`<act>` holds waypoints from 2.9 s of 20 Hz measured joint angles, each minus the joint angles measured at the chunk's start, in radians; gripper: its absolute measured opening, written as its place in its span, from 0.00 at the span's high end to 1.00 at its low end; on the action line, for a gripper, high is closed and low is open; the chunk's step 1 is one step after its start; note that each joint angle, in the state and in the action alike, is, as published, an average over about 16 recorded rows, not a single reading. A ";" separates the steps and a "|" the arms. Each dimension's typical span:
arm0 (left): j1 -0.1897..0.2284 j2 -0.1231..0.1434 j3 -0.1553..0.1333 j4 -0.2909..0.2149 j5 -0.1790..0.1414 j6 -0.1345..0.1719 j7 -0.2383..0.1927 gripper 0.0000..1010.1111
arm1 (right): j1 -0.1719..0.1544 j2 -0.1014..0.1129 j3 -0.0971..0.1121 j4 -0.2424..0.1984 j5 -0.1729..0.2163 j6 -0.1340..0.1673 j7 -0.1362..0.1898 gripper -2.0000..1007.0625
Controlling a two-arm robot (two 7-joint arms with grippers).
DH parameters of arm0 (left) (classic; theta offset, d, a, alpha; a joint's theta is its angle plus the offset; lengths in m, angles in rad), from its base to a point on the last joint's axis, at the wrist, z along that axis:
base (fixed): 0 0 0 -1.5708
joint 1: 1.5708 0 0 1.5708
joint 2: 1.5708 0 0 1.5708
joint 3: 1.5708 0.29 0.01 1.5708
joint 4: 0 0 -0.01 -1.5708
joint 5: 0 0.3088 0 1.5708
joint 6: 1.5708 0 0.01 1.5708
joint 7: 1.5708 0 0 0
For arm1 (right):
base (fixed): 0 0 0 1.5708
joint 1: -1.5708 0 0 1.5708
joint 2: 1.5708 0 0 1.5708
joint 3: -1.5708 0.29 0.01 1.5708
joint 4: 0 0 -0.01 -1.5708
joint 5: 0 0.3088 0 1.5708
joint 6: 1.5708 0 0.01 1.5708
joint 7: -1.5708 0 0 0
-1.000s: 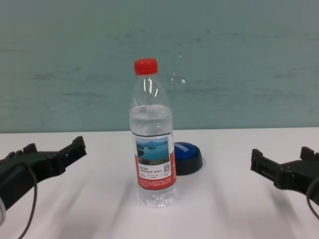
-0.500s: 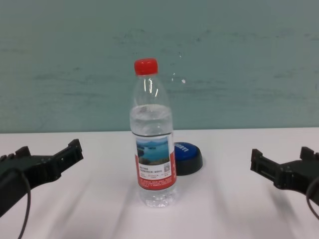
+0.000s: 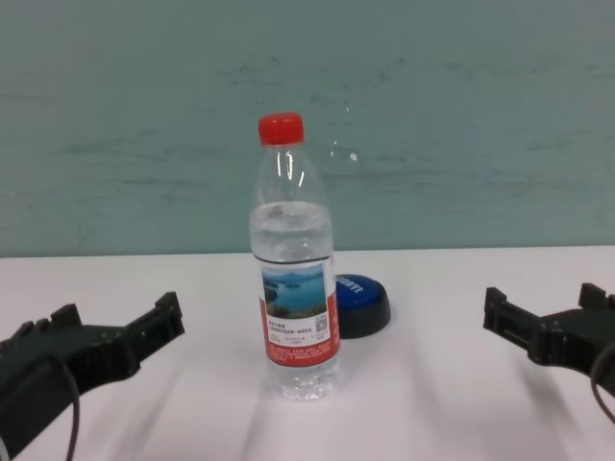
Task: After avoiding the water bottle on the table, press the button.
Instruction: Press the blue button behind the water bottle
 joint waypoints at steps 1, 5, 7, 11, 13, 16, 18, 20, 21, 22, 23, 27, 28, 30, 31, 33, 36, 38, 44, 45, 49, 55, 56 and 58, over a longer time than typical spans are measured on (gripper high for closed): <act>0.003 -0.002 0.001 -0.001 0.002 0.000 -0.003 0.01 | 0.000 0.000 0.000 0.000 0.000 0.000 0.000 0.00; 0.012 -0.008 0.006 -0.003 0.008 0.001 -0.016 0.01 | 0.000 0.000 0.000 0.000 0.000 0.000 0.000 0.00; 0.016 -0.010 0.010 -0.004 0.010 0.002 -0.022 0.01 | 0.000 0.000 0.000 0.000 0.000 0.000 0.000 0.00; 0.024 -0.013 0.018 -0.009 0.013 0.002 -0.031 0.01 | 0.000 0.000 0.000 0.000 0.000 0.000 0.000 0.00; 0.029 -0.013 0.022 -0.012 0.014 0.002 -0.034 0.01 | 0.000 0.000 0.000 0.000 0.000 0.000 0.000 0.00; 0.036 -0.014 0.028 -0.019 0.017 0.002 -0.037 0.01 | 0.000 0.000 0.000 0.000 0.000 0.000 0.000 0.00; 0.042 -0.014 0.032 -0.024 0.019 0.002 -0.038 0.01 | 0.000 0.000 0.000 0.000 0.000 0.000 0.000 0.00; 0.048 -0.014 0.036 -0.030 0.021 0.002 -0.039 0.01 | 0.000 0.000 0.000 0.000 0.000 0.000 0.000 0.00; 0.051 -0.015 0.038 -0.034 0.022 0.002 -0.039 0.01 | 0.000 0.000 0.000 0.000 0.000 0.000 0.000 0.00; 0.054 -0.015 0.039 -0.037 0.023 0.002 -0.039 0.01 | 0.000 0.000 0.000 0.000 0.000 0.000 0.000 0.00; 0.057 -0.015 0.040 -0.040 0.024 0.002 -0.038 0.01 | 0.000 0.000 0.000 0.000 0.000 0.000 0.000 0.00; 0.069 -0.016 0.043 -0.053 0.027 0.003 -0.035 0.01 | 0.000 0.000 0.000 0.000 0.000 0.000 0.000 0.00; 0.072 -0.016 0.043 -0.056 0.028 0.004 -0.034 0.01 | 0.000 0.000 0.000 0.000 0.000 0.000 0.000 0.00; 0.076 -0.017 0.043 -0.062 0.030 0.006 -0.032 0.01 | 0.000 0.000 0.000 0.000 0.000 0.000 0.000 0.00; 0.078 -0.017 0.042 -0.064 0.030 0.006 -0.031 0.01 | 0.000 0.000 0.000 0.000 0.000 0.000 0.000 0.00; 0.081 -0.018 0.040 -0.068 0.032 0.008 -0.030 0.01 | 0.000 0.000 0.000 0.000 0.000 0.000 0.000 0.00; 0.083 -0.019 0.036 -0.072 0.033 0.012 -0.027 0.01 | 0.000 0.000 0.000 0.000 0.000 0.000 0.000 0.00; 0.083 -0.019 0.033 -0.073 0.034 0.014 -0.025 0.01 | 0.000 0.000 0.000 0.000 0.000 0.000 0.000 0.00; 0.071 -0.022 0.023 -0.062 0.037 0.020 -0.022 0.01 | 0.000 0.000 0.000 0.000 0.000 0.000 0.000 0.00; 0.068 -0.022 0.022 -0.059 0.037 0.021 -0.022 0.01 | 0.000 0.000 0.000 0.000 0.000 0.000 0.000 0.00; 0.053 -0.024 0.019 -0.042 0.039 0.023 -0.022 0.01 | 0.000 0.000 0.000 0.000 0.000 0.000 0.000 0.00; 0.022 -0.027 0.018 -0.009 0.040 0.026 -0.024 0.01 | 0.000 0.000 0.000 0.000 0.000 0.000 0.000 0.00; 0.017 -0.027 0.018 -0.004 0.041 0.027 -0.025 0.01 | 0.000 0.000 0.000 0.000 0.000 0.000 0.000 0.00; 0.007 -0.028 0.019 0.007 0.041 0.027 -0.026 0.01 | 0.000 0.000 0.000 0.000 0.000 0.000 0.000 0.00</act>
